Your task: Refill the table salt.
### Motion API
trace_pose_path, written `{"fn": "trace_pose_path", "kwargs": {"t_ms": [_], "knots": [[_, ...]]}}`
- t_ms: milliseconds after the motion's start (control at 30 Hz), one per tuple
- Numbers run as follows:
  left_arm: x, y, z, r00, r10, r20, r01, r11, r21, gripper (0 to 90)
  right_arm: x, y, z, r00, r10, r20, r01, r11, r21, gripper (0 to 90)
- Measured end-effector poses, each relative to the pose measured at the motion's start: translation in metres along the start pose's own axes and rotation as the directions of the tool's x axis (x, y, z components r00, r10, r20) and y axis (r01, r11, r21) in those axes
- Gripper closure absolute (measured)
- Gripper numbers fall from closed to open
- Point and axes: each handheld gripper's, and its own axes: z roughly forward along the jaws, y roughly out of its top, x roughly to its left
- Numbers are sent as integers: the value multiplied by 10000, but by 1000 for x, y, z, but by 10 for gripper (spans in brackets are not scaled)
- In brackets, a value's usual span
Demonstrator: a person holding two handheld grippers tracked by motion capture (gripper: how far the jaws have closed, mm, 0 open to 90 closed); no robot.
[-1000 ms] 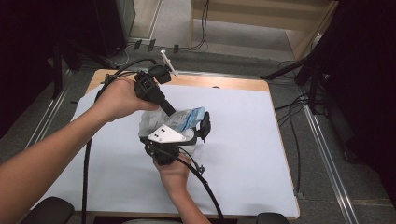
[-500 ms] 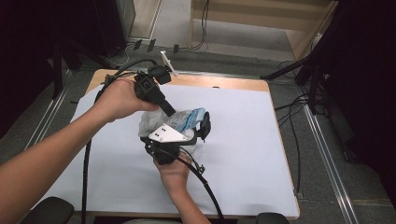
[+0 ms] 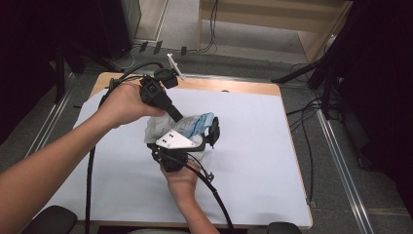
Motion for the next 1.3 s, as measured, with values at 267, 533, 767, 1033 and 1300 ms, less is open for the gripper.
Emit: {"fn": "trace_pose_path", "kwargs": {"t_ms": [267, 533, 767, 1033, 1300], "knots": [[1, -1, 0, 10000, 1, 15, -1, 10000, -4, 835, 0, 0, 0, 10000, 19, -12, -19, 10000, 38, 891], [0, 0, 0, 10000, -4, 27, 4, 10000, -28, 834, 0, -1, -1, 10000, 33, 34, -33, 10000, 22, 890], [0, 0, -1, 10000, -4, 4, 4, 10000, -29, 833, 0, 0, 0, 10000, 12, 23, -12, 10000, 0, 890], [0, 0, -1, 10000, 31, 3, -31, 10000, -36, 832, 0, 1, 0, 10000, 5, 24, -5, 10000, 30, 891], [3, -4, 2, 9999, 15, 132, -13, 9999, -163, 829, -3, -3, -1, 10000, 18, 67, -19, 9999, 152, 889]]}}
